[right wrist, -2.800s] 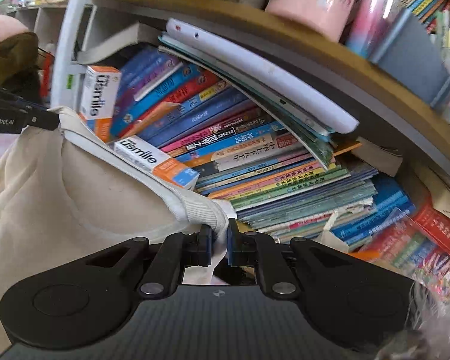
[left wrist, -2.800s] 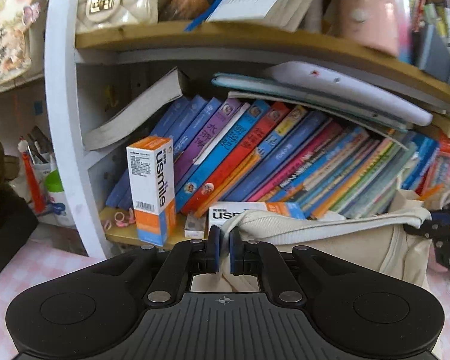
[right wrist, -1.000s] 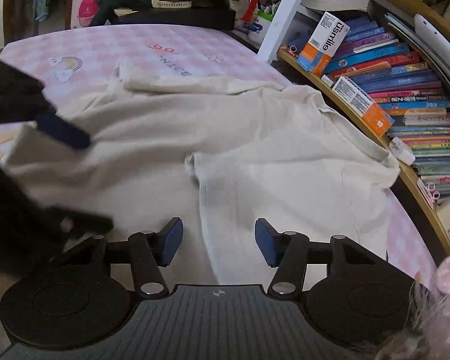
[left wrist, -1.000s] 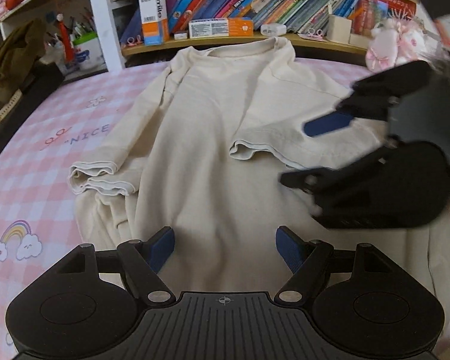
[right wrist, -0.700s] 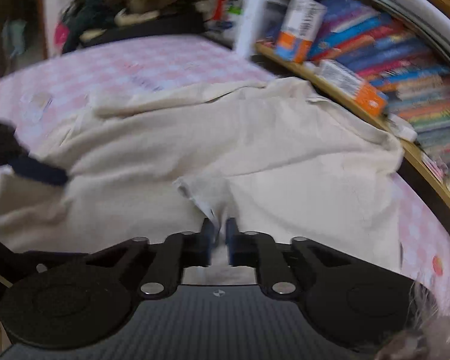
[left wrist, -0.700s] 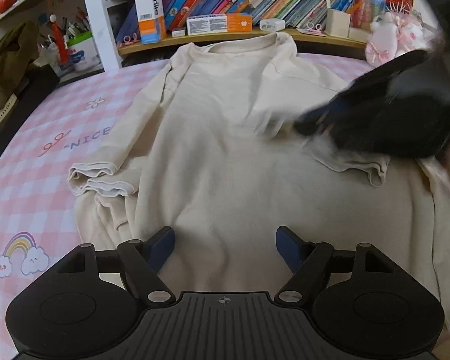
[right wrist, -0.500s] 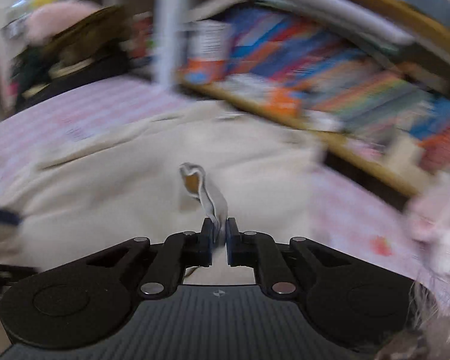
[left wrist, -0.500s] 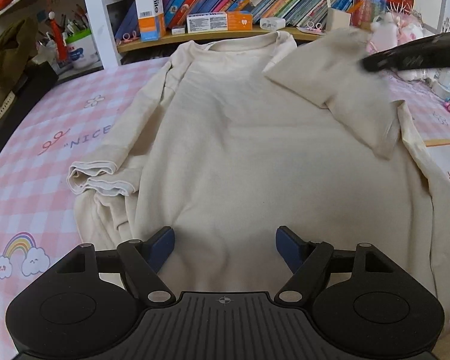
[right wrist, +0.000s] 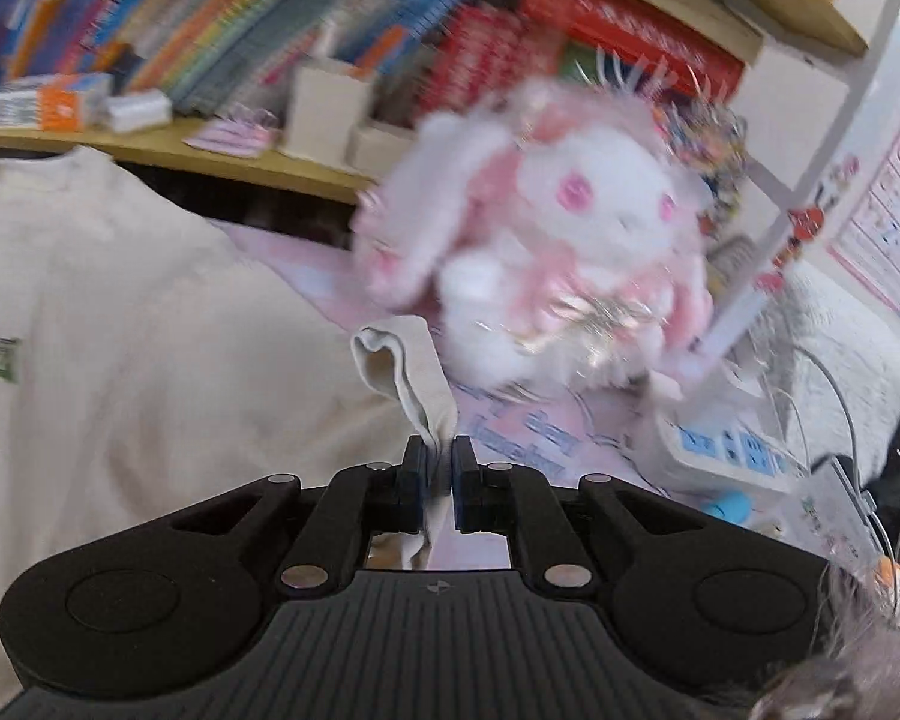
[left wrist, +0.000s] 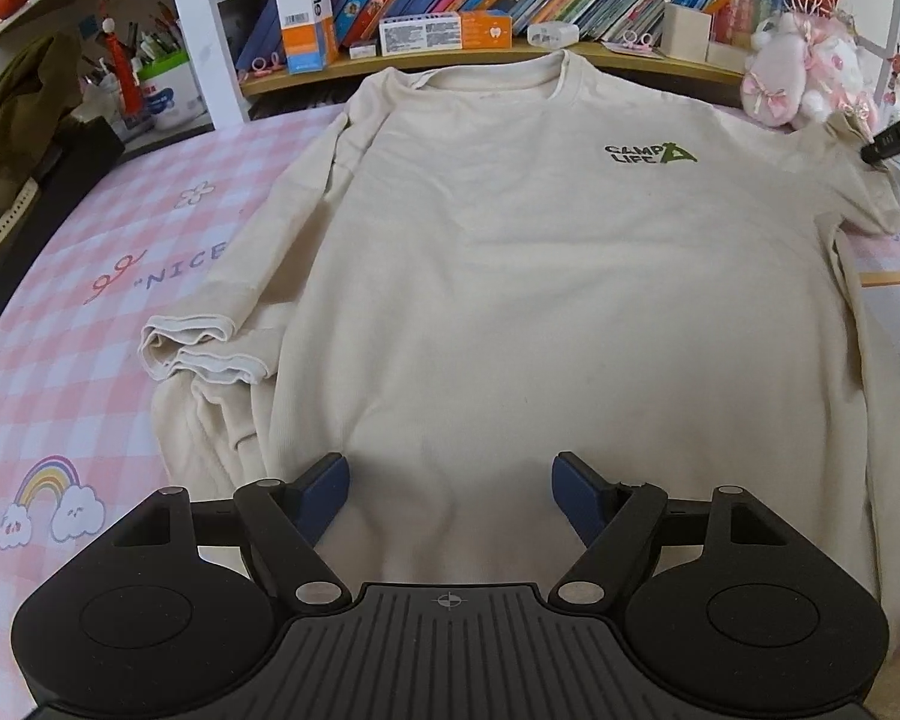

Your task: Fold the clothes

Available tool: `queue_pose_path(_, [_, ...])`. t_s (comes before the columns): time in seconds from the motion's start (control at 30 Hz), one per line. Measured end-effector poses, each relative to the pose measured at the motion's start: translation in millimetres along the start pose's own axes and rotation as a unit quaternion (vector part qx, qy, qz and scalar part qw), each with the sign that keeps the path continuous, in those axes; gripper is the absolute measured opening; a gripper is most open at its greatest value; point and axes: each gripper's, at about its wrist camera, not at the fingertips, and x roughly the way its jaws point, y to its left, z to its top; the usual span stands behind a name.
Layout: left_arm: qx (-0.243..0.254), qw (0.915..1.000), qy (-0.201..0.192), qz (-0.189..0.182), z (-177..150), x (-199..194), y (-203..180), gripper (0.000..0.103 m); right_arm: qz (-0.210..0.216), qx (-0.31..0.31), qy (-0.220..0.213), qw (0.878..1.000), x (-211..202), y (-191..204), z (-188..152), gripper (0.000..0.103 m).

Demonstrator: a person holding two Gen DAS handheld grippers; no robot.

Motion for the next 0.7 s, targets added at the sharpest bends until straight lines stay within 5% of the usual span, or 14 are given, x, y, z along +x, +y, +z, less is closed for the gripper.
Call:
queue_pose_path(0.27, [-0.011, 0.9999, 0.007, 0.01, -5, -7, -8, 0.077, -0.007, 0.002, 0.045, 0.999, 26, -3, -6, 0.008])
queue_pose_path(0.4, [-0.018, 0.9998, 0.005, 0.011, -10, -16, -16, 0.077, -0.001, -0.004, 0.027, 1.0, 18, -4, -8, 0.041])
queue_pose_path(0.43, [-0.02, 0.9997, 0.003, 0.012, -11, -18, -17, 0.077, 0.002, -0.002, 0.015, 1.0, 11, -5, -9, 0.042])
queue_pose_path(0.7, [-0.041, 0.9979, -0.036, 0.035, -13, -42, -25, 0.077, 0.113, -0.005, -0.043, 0.993, -72, 20, -41, 0.05])
